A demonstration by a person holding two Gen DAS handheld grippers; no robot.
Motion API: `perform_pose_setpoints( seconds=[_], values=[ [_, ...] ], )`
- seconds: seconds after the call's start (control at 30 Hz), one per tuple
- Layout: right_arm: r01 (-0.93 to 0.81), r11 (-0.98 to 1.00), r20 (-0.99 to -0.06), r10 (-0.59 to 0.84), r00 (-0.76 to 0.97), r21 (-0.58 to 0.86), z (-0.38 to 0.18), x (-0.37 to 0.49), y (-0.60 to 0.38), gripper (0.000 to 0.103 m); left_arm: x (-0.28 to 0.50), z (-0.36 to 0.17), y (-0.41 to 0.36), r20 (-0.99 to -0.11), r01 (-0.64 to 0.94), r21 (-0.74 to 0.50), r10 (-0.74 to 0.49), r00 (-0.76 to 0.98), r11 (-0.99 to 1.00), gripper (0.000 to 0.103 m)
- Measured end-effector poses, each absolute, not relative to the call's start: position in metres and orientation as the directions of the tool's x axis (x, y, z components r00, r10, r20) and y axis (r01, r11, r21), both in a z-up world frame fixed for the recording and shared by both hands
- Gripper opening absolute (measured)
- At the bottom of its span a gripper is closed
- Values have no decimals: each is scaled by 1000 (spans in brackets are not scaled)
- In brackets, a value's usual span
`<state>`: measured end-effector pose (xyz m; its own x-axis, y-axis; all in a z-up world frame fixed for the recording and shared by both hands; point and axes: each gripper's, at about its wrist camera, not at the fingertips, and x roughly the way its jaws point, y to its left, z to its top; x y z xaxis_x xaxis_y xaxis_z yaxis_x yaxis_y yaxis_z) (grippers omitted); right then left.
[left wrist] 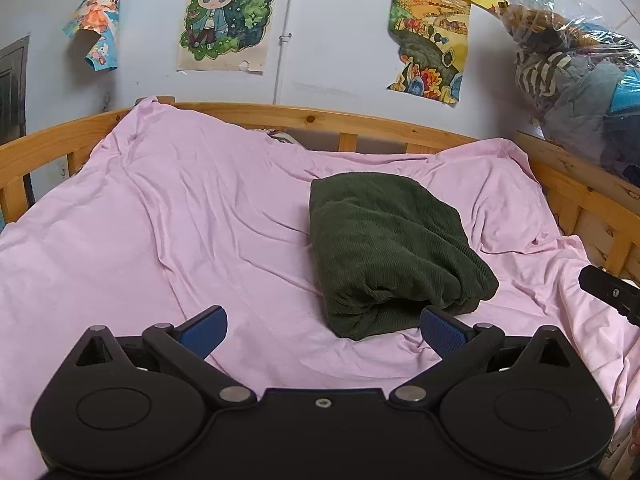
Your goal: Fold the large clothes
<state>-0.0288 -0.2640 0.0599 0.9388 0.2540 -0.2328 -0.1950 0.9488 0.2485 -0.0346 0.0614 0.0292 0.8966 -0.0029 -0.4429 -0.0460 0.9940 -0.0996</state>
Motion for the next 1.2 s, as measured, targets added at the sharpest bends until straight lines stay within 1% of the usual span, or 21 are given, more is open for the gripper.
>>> perform_pose_setpoints(
  seconds=[0.93,1.2],
  values=[
    [-187,952,-245,247,938,242,56,-24,-270,103,-34,28,63,-452,-53,-111,-2,892,992,102],
    [-185,954,-252,244,937,236,55,-23,-270,103,-33,29,64,-472,-62,-125,-5,882,990,102]
  ],
)
